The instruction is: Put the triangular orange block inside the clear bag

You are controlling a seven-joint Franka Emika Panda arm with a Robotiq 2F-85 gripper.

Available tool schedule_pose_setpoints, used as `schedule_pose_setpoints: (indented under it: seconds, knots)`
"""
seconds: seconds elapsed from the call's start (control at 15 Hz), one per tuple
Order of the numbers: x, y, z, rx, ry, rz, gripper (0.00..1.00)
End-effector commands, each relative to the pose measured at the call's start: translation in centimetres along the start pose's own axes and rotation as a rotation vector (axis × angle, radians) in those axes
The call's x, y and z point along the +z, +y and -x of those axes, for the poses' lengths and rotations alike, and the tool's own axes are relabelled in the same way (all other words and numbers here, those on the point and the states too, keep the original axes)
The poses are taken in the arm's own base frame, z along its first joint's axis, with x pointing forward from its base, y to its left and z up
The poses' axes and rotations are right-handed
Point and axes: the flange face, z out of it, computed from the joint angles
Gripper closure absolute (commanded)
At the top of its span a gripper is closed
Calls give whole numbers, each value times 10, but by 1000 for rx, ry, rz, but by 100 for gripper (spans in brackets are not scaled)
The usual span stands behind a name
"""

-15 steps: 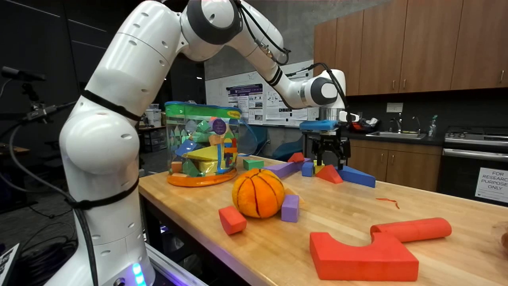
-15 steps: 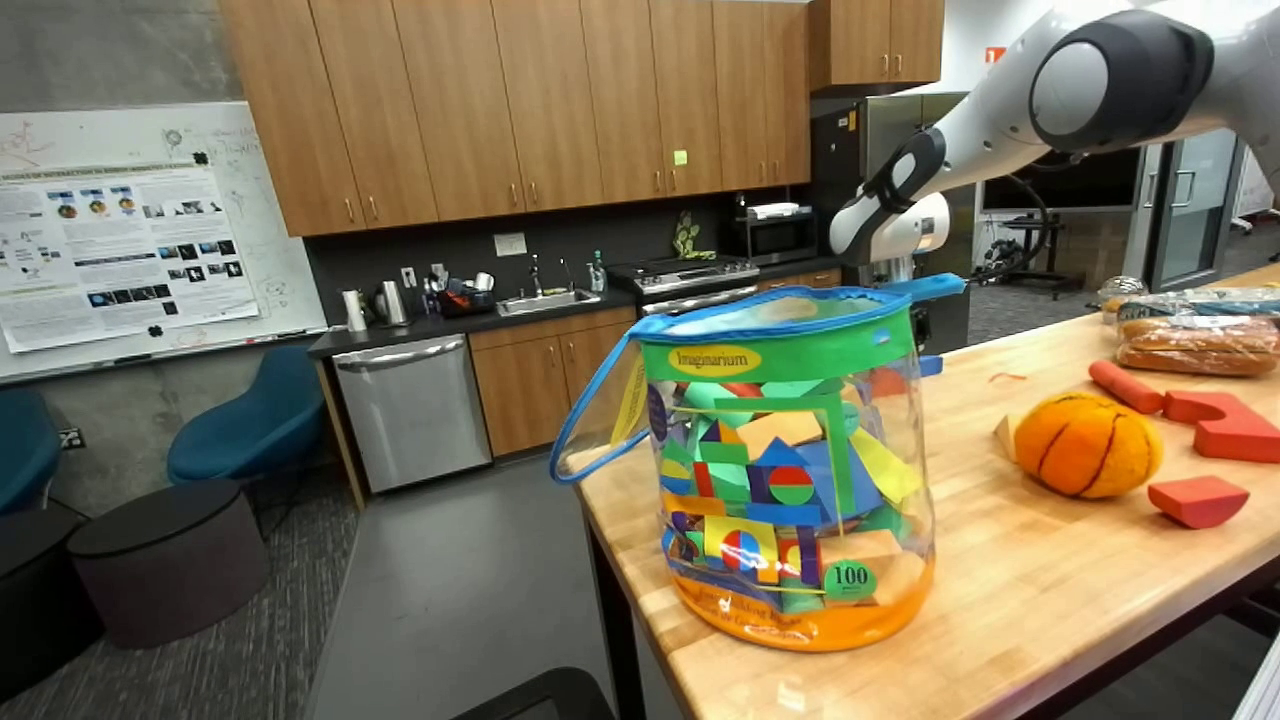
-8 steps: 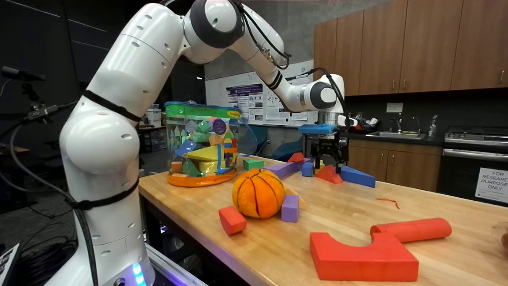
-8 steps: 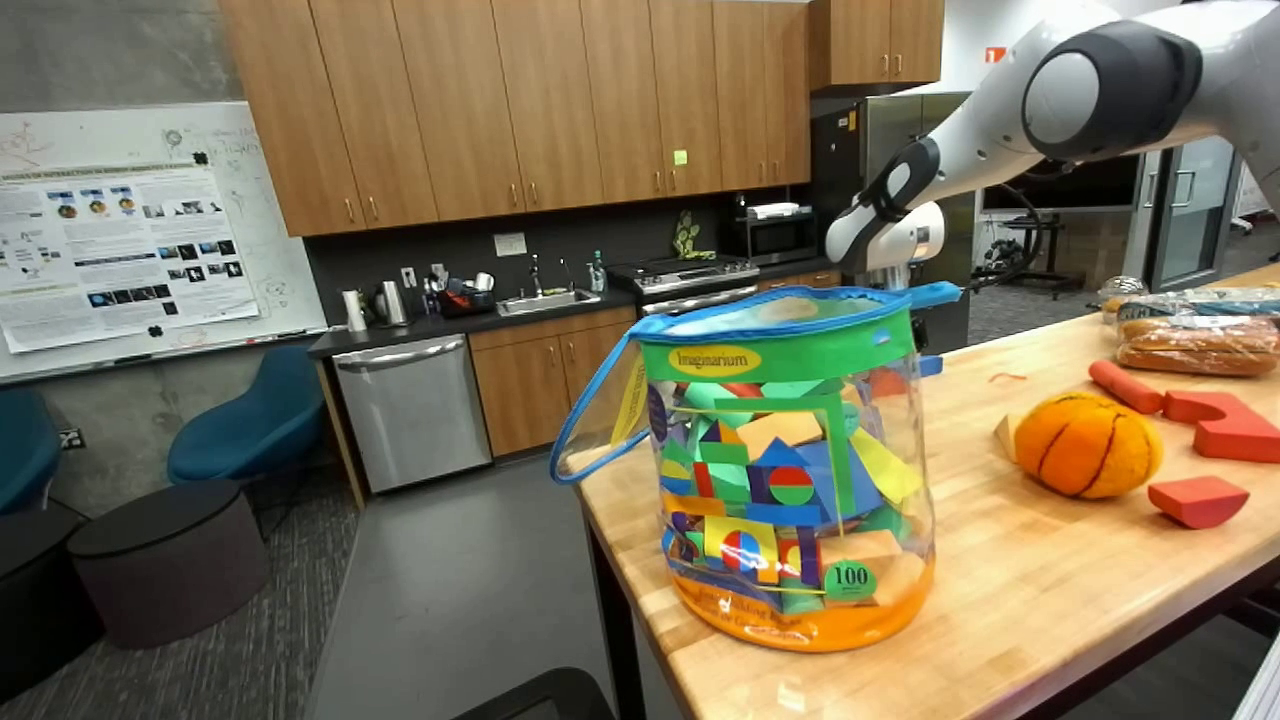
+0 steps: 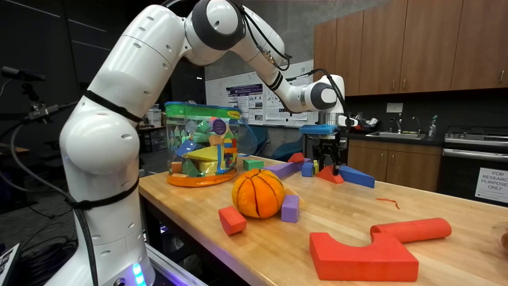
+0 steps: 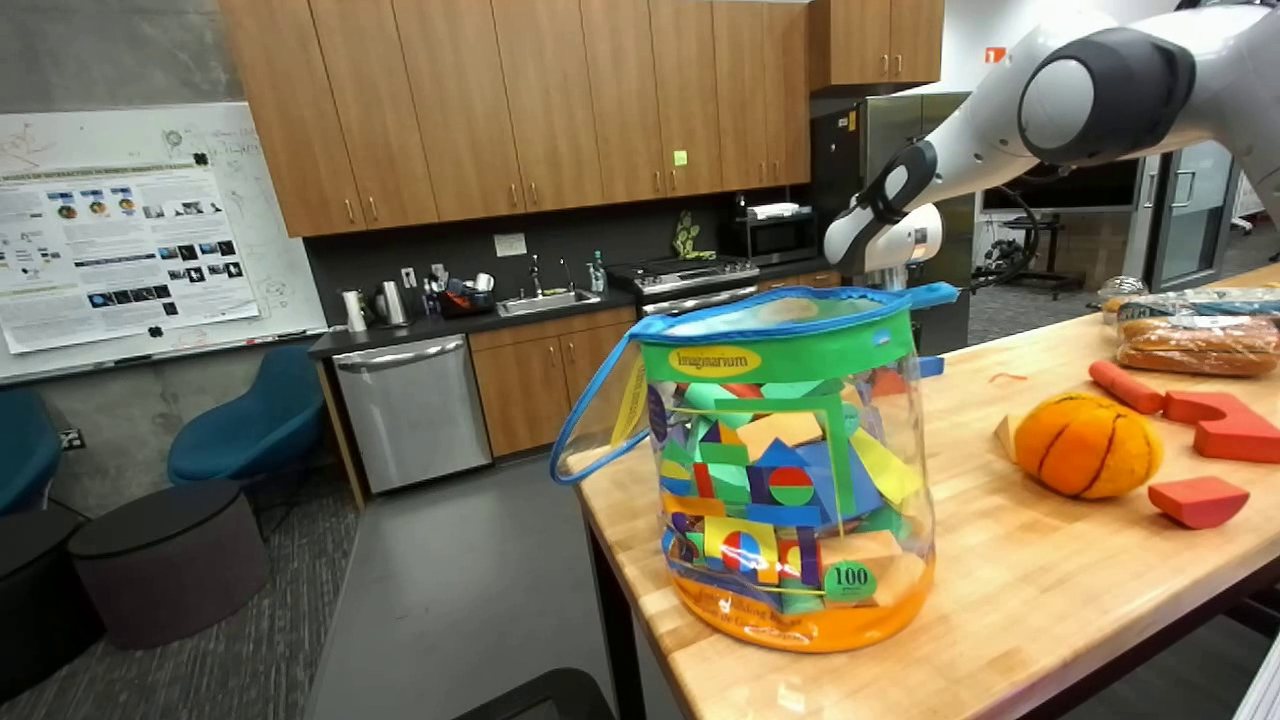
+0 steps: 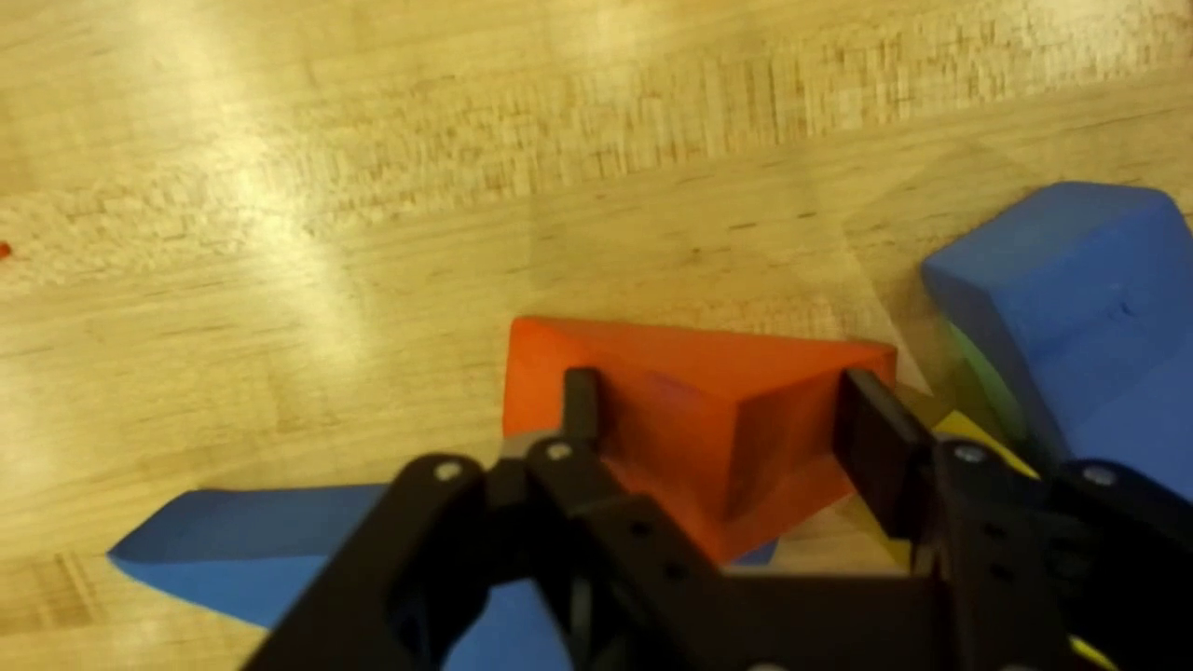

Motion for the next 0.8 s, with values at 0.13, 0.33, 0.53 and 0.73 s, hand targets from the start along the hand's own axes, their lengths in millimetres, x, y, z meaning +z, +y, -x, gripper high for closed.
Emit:
schedule_pose_setpoints:
  seconds: [0.13,0.33,0.53,0.73]
  knots:
    - [0,4,-3,6,4,10,63]
    - [-1,5,1,-8,-13,22,63]
    - [-6,8,6,-19,-18,21,63]
    - [-14,12,9,-20,-15,12,63]
